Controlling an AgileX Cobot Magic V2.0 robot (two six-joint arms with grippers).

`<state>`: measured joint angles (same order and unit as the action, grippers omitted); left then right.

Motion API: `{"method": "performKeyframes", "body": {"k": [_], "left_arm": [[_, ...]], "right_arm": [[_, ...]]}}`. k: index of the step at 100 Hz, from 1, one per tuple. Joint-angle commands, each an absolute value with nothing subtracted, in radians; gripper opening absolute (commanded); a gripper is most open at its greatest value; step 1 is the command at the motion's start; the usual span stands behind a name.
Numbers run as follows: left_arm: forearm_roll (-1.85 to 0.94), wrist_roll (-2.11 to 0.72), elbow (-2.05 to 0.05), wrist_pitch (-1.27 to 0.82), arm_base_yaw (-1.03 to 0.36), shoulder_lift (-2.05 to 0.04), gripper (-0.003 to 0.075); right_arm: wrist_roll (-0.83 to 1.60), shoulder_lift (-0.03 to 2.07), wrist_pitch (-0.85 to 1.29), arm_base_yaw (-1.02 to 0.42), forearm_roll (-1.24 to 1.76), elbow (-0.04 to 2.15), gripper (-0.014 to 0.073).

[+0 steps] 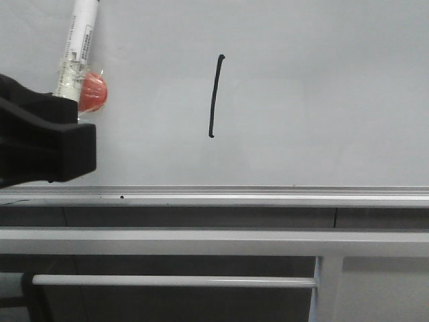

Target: Write number 1 on whiteboard

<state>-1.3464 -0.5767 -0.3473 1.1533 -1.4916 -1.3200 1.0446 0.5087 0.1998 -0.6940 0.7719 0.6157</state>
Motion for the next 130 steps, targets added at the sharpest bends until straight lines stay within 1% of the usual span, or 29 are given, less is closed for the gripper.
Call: {"method": "performKeyframes", "body": {"k": [1,20,46,64,90,130], "left_arm": [[-1.292,-0.534,-0.368,1.385,-1.464,-1.298,-0.0020],[-1.272,-0.486,-0.368,1.382,-1.398,-1.300,-0.0020],[-1.279,-0.467,-0.368,1.326,-1.398,-1.300,-0.0020],[-1.299,-0.459,-0.368,1.340,-1.396,-1.300,-0.0020],[-1.260,-0.459,-0.368,1.274,-1.336,-1.300,-0.0020],[-1.254,-0.459,-0.368,1.259,-1.336,-1.300,-0.0020]], "right_arm": [[1.053,0.510,0.147,-0.689,0.775,0.642,-0.0063],[1.053,0.510,0.147,-0.689,0.775,0.642,-0.0064],[1.053,0.510,0.147,-0.689,0.775,0.642,-0.0063],[1.053,0.510,0.147,-0.689,0.775,0.642,-0.0063],[1.053,0.510,0.147,-0.689,0.775,0.642,-0.0063],[1.053,0.510,0.147,-0.689,0.775,0.642,-0.0064]]}}
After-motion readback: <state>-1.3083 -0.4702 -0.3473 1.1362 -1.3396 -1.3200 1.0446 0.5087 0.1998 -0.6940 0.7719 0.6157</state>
